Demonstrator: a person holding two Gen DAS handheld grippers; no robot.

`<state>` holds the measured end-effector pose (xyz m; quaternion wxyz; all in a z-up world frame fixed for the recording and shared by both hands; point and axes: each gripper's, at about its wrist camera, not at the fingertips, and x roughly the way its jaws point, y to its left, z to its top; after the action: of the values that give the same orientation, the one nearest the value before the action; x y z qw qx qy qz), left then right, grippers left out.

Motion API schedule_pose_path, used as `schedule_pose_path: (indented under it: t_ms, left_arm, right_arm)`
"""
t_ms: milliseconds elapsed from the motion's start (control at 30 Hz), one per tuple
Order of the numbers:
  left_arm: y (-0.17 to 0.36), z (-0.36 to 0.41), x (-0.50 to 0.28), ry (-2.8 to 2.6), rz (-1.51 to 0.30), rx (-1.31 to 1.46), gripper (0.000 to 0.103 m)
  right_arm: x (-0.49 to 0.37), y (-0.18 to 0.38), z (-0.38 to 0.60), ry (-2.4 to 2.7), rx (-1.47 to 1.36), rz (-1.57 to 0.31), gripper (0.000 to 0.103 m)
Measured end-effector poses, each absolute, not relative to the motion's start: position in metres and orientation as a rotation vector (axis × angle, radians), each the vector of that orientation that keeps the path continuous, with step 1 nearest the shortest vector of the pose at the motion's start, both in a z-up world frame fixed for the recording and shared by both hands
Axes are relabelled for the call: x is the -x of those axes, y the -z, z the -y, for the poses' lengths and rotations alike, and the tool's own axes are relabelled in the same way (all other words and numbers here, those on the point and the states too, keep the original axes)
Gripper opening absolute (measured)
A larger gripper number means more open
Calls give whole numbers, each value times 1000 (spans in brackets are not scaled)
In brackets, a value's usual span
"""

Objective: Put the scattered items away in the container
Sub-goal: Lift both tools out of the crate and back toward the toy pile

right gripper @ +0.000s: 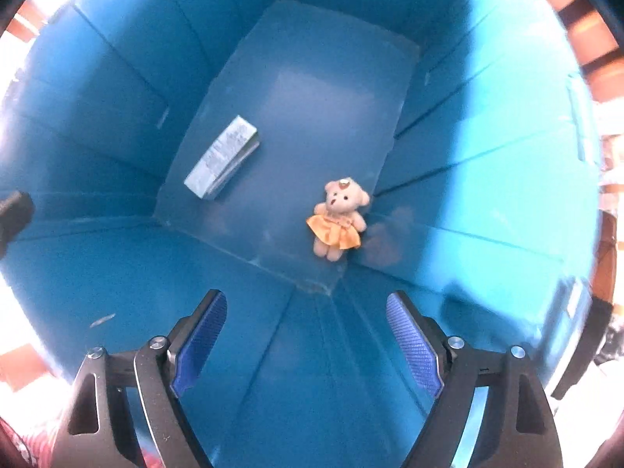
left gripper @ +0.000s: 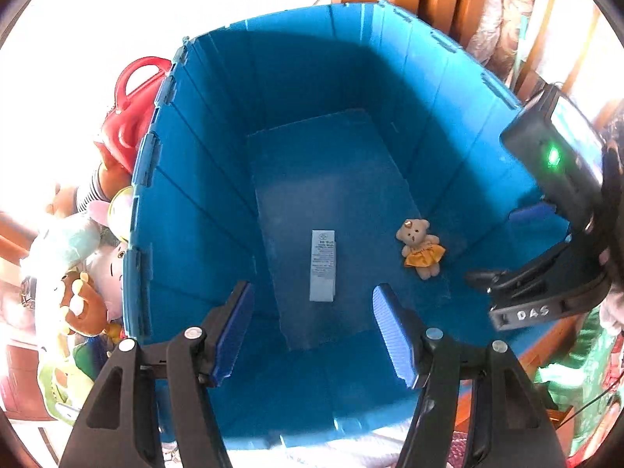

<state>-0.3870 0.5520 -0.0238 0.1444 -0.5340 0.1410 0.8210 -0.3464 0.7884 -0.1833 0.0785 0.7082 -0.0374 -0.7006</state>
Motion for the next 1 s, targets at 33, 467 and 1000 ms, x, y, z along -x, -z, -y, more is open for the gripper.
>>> schedule_pose_path:
  t_ms: [33,467,1000]
  left_arm:
    - [22,-551,383,-2366,-399,1531,63]
    - [0,-530,327,-2409,-375,1417,63]
    - [-17,-466,266,-2503,-365,1267,63]
  right_arm:
    - [342,179,-788,2114,-2105,124,85]
    - [282,123,-775,2294,-1909,237,86]
    - [221,70,-732,2475,-1639,301,87]
